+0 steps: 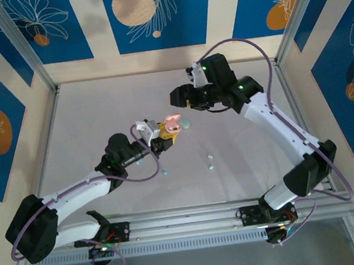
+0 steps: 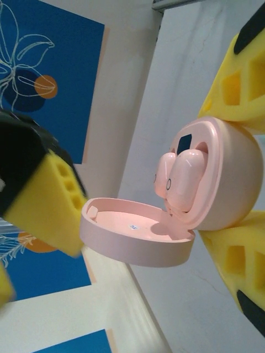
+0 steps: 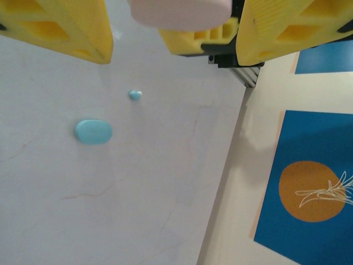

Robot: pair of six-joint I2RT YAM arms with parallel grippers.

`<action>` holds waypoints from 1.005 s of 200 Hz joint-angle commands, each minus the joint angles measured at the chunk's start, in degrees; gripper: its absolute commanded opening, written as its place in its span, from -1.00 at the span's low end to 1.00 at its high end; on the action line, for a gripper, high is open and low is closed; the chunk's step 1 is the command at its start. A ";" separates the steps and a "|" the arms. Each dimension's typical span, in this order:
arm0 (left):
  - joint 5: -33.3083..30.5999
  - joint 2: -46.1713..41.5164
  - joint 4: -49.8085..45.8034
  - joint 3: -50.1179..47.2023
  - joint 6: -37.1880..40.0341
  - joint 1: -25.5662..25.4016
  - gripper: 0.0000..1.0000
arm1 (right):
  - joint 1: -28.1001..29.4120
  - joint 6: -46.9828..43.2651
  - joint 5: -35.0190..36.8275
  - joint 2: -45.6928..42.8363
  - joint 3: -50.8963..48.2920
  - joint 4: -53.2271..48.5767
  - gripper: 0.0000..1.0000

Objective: Insert wireless bluetooth earbuds into charging case

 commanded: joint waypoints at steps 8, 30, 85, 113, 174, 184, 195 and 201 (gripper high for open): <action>1.38 -1.96 4.22 2.20 -1.34 -0.61 -0.48 | 0.44 -1.52 -7.03 2.10 1.81 -4.18 0.25; 0.35 -2.24 4.60 2.34 -1.75 -0.62 -0.48 | 0.29 -2.12 -8.23 0.63 -0.62 -3.96 0.26; 0.24 -2.16 6.31 3.23 -2.81 -0.64 -0.48 | -2.90 3.64 -21.72 -6.86 -13.54 7.47 0.28; 1.23 -1.91 7.18 3.79 -3.90 -0.64 -0.47 | -4.55 12.45 -30.46 -8.96 -20.66 18.54 0.28; 2.38 -0.87 9.41 5.18 -5.83 -0.58 -0.47 | -5.18 21.67 -41.22 -7.77 -24.87 30.59 0.09; 2.39 -0.80 9.50 5.19 -5.97 -0.63 -0.47 | -5.18 22.84 -41.94 -7.59 -25.35 31.96 0.03; 2.39 -0.75 9.59 5.26 -6.09 -0.63 -0.46 | -5.18 23.48 -42.43 -7.50 -25.73 32.97 0.01; 2.49 -0.72 9.63 5.24 -6.17 -0.63 -0.47 | -5.25 23.58 -42.38 -7.57 -25.81 33.15 0.01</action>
